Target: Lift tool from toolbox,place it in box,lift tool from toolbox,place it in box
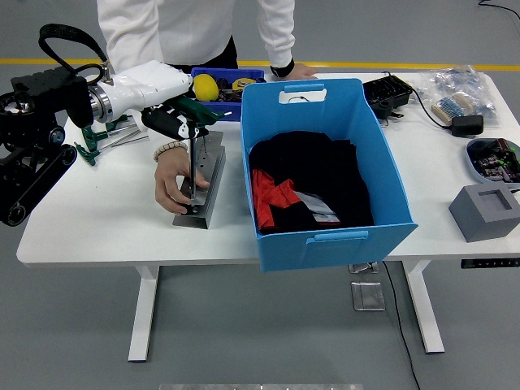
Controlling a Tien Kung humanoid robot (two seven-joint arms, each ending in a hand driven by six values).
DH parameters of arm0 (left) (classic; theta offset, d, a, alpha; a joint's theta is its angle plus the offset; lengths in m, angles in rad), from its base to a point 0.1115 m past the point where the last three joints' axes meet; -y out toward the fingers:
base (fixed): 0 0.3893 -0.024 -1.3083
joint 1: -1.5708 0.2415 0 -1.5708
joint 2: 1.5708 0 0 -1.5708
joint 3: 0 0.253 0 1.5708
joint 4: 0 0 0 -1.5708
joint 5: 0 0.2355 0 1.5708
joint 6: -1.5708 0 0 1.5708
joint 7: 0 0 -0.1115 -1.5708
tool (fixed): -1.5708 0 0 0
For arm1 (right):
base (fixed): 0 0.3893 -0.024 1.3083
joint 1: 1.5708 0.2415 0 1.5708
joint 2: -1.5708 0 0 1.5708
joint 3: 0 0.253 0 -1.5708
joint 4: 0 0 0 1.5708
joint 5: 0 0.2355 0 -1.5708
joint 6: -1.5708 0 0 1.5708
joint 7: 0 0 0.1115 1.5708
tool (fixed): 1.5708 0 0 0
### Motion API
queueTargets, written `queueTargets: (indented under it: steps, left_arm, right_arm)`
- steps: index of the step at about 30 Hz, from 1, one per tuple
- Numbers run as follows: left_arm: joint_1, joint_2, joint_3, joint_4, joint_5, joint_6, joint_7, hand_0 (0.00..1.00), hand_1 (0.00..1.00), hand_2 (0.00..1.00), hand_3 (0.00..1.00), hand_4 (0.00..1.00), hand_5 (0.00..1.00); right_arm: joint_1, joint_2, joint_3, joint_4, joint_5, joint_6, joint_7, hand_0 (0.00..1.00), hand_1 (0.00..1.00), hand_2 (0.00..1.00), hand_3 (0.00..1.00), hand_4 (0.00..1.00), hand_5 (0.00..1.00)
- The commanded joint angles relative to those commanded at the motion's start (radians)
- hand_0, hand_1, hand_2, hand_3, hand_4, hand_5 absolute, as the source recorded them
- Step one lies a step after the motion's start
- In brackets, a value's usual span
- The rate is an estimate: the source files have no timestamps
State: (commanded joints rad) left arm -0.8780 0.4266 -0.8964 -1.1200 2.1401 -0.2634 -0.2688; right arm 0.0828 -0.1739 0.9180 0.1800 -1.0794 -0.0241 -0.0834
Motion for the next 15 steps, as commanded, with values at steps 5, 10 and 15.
queueTargets:
  steps: [5, 10, 15]
  left_arm:
    - [-0.020, 0.012, 0.003, -0.028, -0.022, -0.008, 0.003, 0.163, 0.012, 0.037, 0.084, 0.748, 0.587]
    - [-0.036, 0.017, -0.005, -0.051, -0.039, -0.017, 0.005, 0.163, 0.012, 0.037, 0.084, 0.748, 0.587]
    - [-0.064, 0.010, -0.024, -0.081, -0.059, -0.025, 0.008, 0.164, 0.013, 0.038, 0.085, 0.744, 0.575]
  right_arm:
    - [-0.004, 0.001, 0.004, 0.000, -0.005, 0.000, -0.003, 0.690, 0.683, 0.779, 0.654, 0.894, 0.733]
    - [-0.007, 0.003, 0.008, 0.000, -0.008, 0.000, -0.004, 0.690, 0.683, 0.779, 0.654, 0.894, 0.733]
    - [-0.008, 0.003, 0.009, 0.000, -0.011, 0.001, -0.005, 0.690, 0.683, 0.779, 0.654, 0.894, 0.734]
